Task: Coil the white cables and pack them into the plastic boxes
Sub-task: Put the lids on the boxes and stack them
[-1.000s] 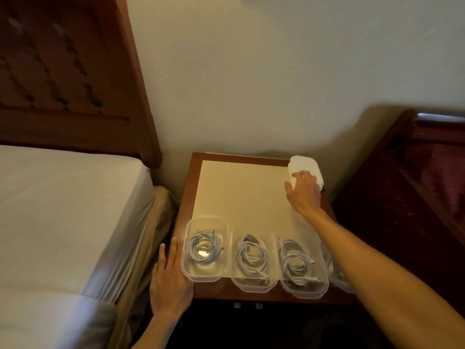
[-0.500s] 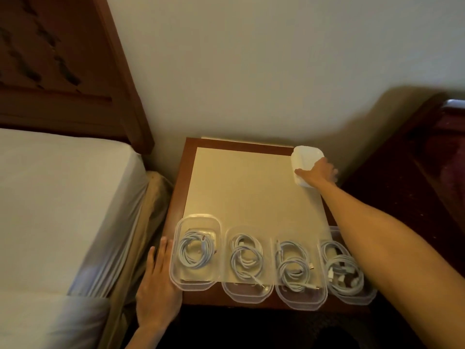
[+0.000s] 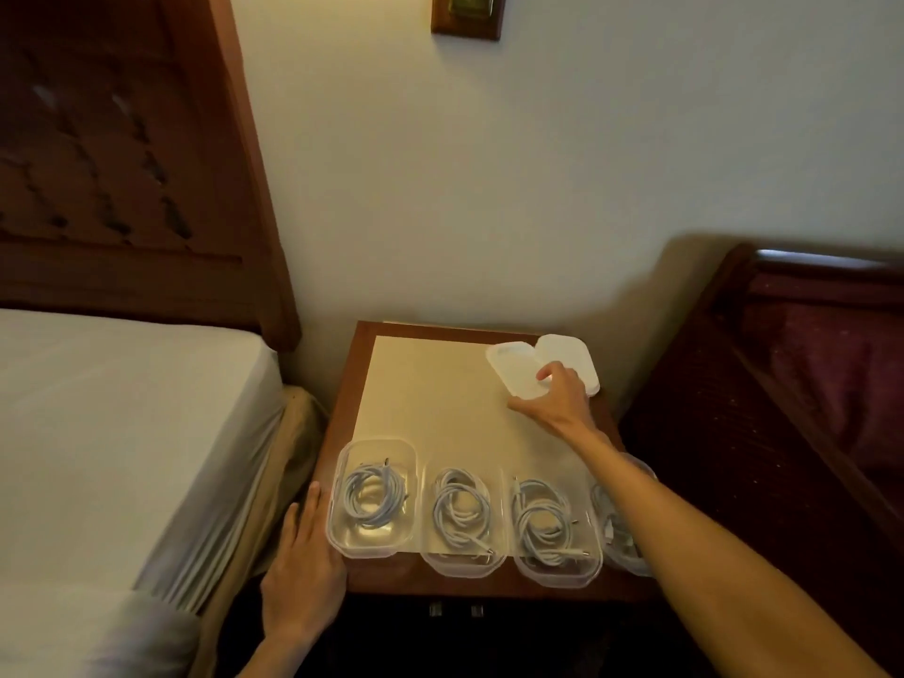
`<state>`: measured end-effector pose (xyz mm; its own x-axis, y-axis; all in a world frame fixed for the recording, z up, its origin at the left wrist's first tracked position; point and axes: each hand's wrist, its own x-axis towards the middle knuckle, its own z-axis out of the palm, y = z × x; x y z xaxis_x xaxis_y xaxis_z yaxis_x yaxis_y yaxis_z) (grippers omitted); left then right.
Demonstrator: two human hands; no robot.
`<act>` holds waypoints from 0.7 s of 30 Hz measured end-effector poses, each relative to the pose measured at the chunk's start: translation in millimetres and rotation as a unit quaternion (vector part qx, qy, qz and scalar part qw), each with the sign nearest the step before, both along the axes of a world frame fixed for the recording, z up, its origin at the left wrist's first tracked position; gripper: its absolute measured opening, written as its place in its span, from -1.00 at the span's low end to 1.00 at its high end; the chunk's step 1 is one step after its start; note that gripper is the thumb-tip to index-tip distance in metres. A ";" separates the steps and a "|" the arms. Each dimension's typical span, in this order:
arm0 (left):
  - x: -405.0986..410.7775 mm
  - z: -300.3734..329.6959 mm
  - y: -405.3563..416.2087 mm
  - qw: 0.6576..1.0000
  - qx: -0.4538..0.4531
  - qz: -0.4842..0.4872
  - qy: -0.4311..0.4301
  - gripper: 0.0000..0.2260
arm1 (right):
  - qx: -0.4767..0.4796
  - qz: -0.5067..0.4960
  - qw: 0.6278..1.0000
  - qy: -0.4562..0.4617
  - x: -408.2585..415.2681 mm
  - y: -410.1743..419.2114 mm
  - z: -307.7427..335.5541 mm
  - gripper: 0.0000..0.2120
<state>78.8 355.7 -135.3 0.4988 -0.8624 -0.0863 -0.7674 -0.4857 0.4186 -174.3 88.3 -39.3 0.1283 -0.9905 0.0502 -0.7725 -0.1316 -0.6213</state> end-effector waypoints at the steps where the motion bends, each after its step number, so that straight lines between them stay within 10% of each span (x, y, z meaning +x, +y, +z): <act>1: -0.2 1.6 0.4 1.000 0.002 0.004 0.009 -0.48 | -0.008 0.023 1.000 -0.013 7.0 14.9 3.4 -0.41; 7: 6.3 10.3 -0.9 0.984 -0.071 0.033 0.160 -0.56 | 0.032 0.073 0.961 -0.265 52.1 100.0 53.2 -0.60; 11: 13.9 49.0 -5.5 0.904 -0.268 0.216 0.252 -0.69 | 0.121 0.070 0.899 -0.415 67.4 155.3 60.1 -0.74; 16: -14.4 123.3 -25.9 0.860 -0.301 0.057 0.407 -0.72 | 0.132 0.057 0.910 -0.390 88.2 192.3 35.0 -0.69; 21: -9.4 125.2 -46.5 0.931 -0.260 0.058 0.249 -0.82 | 0.141 0.083 0.953 -0.257 97.9 206.7 19.4 -0.70</act>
<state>69.4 309.2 -10.1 0.6013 -0.7948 0.0821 -0.3694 -0.1854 0.9106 -76.4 294.9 -19.9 0.3142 -0.9421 -0.1169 -0.3403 0.0032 -0.9403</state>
